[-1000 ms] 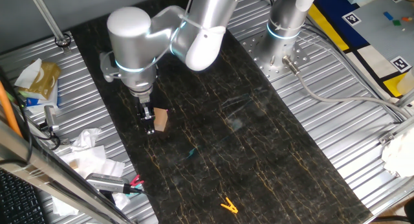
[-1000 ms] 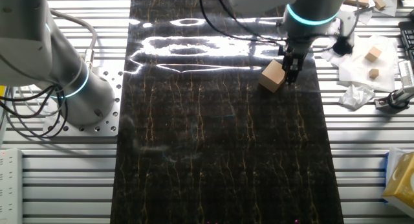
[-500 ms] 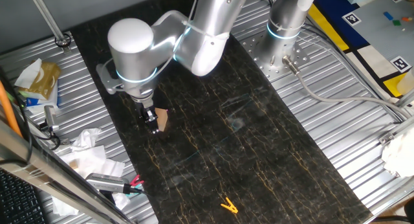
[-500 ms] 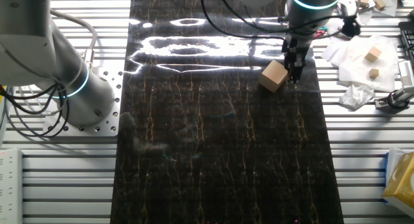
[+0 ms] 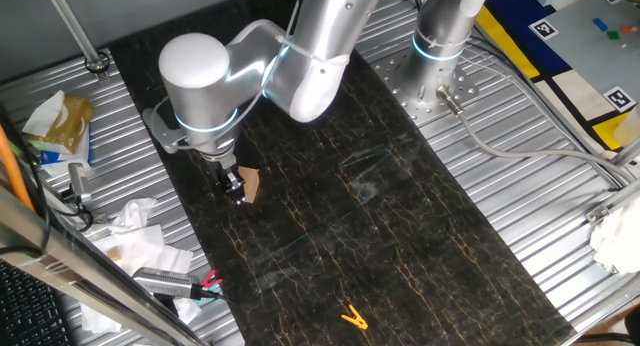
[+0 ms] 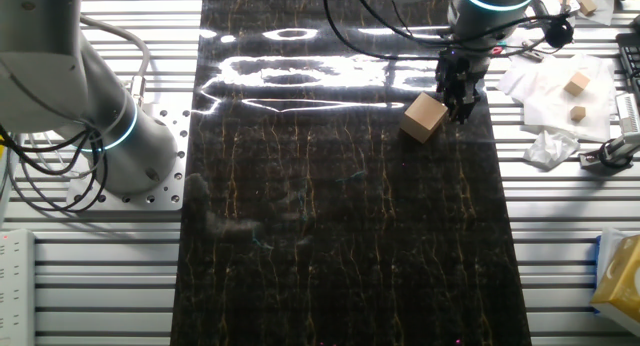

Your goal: Hold a small block with the gripper and sweep it from left to right on the table

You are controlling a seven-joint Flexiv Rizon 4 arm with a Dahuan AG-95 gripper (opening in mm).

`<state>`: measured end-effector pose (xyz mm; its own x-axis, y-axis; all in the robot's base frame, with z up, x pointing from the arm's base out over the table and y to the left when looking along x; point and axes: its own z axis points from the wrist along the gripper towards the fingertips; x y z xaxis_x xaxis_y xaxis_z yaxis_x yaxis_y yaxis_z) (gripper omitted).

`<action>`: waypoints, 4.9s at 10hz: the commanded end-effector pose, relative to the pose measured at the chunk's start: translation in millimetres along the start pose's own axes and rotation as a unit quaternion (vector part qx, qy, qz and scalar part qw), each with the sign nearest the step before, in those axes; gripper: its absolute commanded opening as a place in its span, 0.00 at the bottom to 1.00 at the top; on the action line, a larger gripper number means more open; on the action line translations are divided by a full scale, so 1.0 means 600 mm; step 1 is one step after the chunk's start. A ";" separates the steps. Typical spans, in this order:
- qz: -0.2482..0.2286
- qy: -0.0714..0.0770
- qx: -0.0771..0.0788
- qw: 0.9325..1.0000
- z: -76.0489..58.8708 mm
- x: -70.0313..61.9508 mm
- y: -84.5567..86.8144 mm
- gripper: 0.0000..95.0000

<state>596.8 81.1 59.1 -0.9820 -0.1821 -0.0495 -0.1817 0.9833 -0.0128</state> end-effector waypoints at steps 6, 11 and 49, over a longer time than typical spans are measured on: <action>-0.013 -0.010 -0.005 1.000 0.001 -0.001 0.000 0.80; -0.015 -0.010 -0.005 1.000 0.001 -0.001 0.000 0.80; -0.007 -0.014 -0.054 0.998 0.005 0.020 0.000 1.00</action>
<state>584.6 79.1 54.7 -0.9779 -0.1955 -0.0738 -0.2021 0.9746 0.0966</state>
